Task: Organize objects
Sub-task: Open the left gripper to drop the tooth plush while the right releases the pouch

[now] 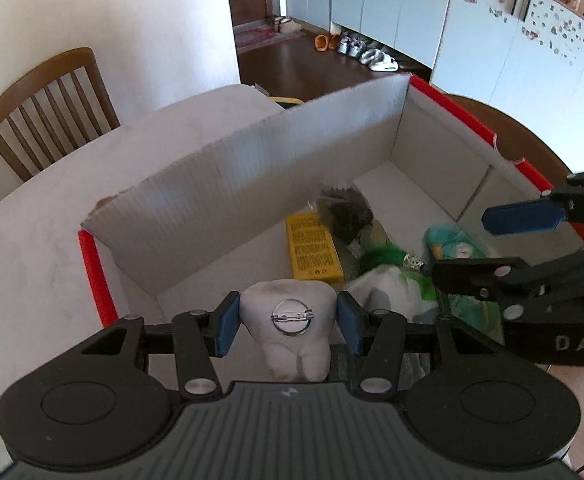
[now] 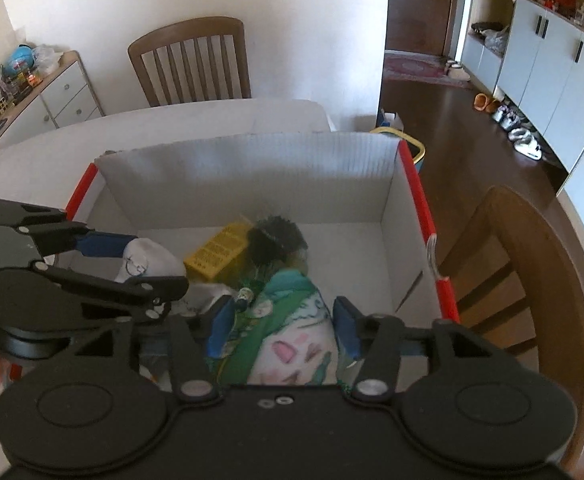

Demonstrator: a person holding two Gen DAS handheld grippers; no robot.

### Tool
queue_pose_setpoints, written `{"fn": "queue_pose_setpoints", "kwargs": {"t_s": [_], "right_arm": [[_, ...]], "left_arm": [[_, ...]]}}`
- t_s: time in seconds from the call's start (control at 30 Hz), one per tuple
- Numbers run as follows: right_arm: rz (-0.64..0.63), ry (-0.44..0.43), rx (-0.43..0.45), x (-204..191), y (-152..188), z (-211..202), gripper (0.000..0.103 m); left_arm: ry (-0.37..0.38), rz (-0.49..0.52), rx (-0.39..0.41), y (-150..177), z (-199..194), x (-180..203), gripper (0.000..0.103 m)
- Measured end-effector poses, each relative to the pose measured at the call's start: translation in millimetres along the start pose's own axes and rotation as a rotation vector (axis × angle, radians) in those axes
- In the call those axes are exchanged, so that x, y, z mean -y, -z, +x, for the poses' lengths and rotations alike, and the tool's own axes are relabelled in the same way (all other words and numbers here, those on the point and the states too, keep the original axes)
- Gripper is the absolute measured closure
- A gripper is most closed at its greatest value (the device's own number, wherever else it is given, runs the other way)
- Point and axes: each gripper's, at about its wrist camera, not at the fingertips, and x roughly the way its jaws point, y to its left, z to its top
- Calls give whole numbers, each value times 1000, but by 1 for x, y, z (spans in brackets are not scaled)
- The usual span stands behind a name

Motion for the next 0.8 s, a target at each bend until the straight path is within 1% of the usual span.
{"fn": "queue_pose_setpoints", "kwargs": {"t_s": [0.03, 0.13, 0.23, 0.3, 0.37, 0.5, 0.6, 0.73, 0.8], "right_arm": [[0, -2, 1, 1, 2, -1, 47], [10, -10, 15, 7, 6, -5, 39], [15, -23, 17, 9, 9, -9, 38], [14, -21, 20, 10, 12, -11, 36], [20, -22, 28, 10, 14, -14, 35], [31, -40, 45, 9, 15, -21, 35], [29, -53, 66, 6, 16, -30, 34], [22, -54, 112, -2, 19, -45, 26], [16, -58, 135, -6, 21, -54, 24]], "left_arm": [[1, 4, -3, 1, 1, 1, 52], [6, 2, -14, 5, 2, 1, 51], [13, 5, -12, 6, 3, -1, 51], [18, 6, -12, 5, 2, -1, 46], [26, 0, -9, 4, 1, 0, 39], [39, -15, 2, 8, -6, -1, 38], [48, -34, 20, 11, -15, -3, 38], [61, -56, 61, 15, -33, -8, 38], [62, -66, 85, 17, -43, -10, 38]]}}
